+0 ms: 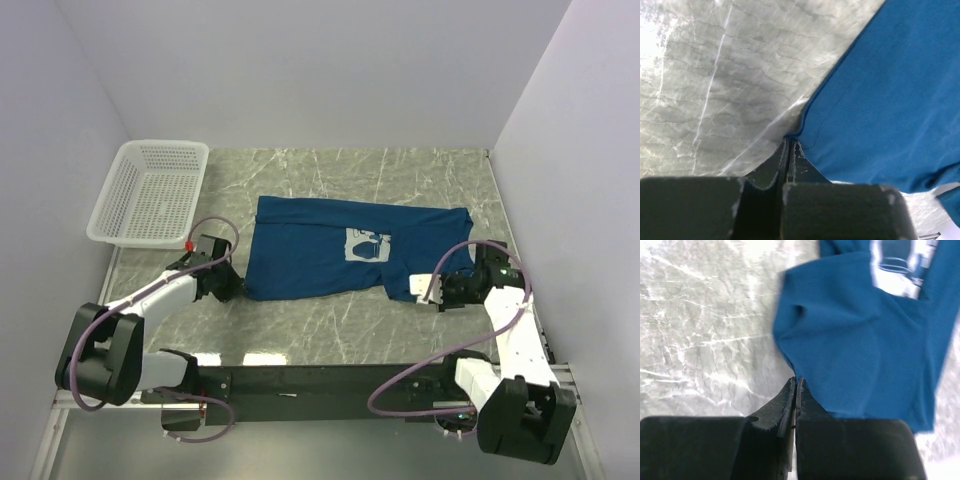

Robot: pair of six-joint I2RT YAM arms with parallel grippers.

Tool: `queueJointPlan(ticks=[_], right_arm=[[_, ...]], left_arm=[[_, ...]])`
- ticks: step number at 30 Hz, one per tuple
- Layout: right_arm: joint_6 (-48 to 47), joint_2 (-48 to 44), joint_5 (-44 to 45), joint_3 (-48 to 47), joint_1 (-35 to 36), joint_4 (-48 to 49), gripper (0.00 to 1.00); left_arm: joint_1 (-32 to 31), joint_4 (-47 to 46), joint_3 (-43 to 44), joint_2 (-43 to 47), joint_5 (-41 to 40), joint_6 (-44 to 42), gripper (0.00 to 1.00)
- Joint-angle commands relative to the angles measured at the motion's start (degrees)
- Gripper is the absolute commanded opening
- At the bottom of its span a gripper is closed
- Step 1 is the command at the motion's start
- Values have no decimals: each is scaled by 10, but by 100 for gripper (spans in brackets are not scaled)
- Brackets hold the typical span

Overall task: Fold and stack the t-shirts
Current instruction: Fold the tshirt

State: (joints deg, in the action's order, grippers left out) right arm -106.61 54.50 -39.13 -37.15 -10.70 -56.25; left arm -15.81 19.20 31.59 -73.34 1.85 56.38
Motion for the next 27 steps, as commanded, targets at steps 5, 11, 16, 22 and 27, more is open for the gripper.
queueJointPlan(ticks=[5, 11, 16, 22, 27], right_arm=[[-17, -53, -90, -75, -86, -127, 0], [28, -79, -109, -104, -115, -184, 0], [52, -117, -111, -136, -118, -265, 0], [142, -198, -123, -143, -118, -246, 0], [327, -207, -101, -165, -118, -133, 0]], left_arm=[[-2, -2, -17, 77, 4, -13, 1], [-2, 29, -17, 143, 16, -13, 1], [-2, 55, -26, 207, 29, -5, 1], [-1, 67, -39, 232, 36, -1, 1], [0, 65, -34, 214, 26, 1, 1]])
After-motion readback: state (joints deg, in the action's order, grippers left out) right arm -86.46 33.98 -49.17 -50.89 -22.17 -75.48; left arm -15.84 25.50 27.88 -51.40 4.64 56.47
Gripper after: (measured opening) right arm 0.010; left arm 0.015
